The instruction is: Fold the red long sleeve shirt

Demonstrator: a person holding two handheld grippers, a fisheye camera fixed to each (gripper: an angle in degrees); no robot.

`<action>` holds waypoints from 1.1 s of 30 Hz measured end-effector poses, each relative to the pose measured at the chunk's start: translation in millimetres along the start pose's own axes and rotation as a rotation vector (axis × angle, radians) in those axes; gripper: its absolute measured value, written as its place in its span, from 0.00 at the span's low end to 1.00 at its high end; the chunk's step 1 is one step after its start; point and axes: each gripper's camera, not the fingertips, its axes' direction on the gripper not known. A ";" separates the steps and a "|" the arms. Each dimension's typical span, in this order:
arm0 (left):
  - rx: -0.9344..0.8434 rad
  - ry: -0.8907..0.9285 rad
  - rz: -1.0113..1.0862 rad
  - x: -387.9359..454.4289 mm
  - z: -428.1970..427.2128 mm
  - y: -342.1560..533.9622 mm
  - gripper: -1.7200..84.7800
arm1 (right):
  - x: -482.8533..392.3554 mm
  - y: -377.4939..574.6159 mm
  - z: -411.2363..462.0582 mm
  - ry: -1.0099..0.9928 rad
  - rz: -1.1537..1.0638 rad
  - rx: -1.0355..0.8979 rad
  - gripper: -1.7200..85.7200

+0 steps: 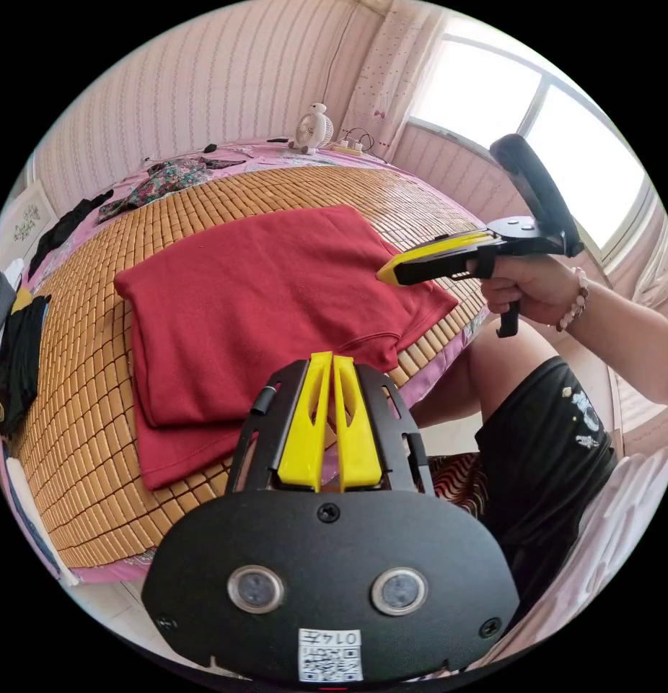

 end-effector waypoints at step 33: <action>0.000 -0.075 0.055 50.7 75.6 33.9 0.01 | -61.5 -352.1 213.3 0.279 -0.461 -0.939 0.02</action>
